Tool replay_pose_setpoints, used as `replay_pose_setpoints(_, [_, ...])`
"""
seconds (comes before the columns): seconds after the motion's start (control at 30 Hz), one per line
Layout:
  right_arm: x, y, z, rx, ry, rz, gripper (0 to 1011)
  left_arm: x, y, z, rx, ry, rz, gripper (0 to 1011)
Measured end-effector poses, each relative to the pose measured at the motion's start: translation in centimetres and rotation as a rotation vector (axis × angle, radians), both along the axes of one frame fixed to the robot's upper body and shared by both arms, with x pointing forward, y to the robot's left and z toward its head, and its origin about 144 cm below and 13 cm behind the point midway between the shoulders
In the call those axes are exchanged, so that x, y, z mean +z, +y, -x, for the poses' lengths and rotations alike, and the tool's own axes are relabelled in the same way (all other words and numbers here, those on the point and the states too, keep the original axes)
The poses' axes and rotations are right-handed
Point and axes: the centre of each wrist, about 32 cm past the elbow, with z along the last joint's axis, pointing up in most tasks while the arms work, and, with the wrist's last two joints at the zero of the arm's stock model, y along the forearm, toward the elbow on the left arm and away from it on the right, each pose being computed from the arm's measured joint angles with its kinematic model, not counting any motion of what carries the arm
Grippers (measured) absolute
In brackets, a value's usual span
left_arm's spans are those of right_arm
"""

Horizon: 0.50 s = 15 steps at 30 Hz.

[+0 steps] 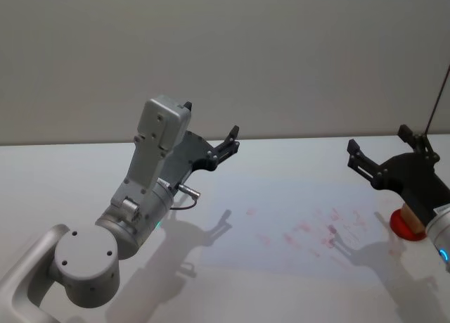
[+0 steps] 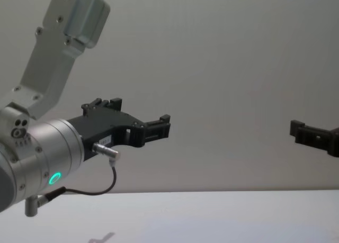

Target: Use the one hand to pick up the stamp and affix it onto the A4 paper.

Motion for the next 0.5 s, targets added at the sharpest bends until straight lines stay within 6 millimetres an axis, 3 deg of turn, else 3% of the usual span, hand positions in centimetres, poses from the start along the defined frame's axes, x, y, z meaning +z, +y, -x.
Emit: replay_pose_setpoints(0.5, [0.03, 0.0, -0.01, 0.001, -0.001, 0.0, 1001, 0.0, 0.0, 0.0, 0.0, 0.0, 0.0, 1001])
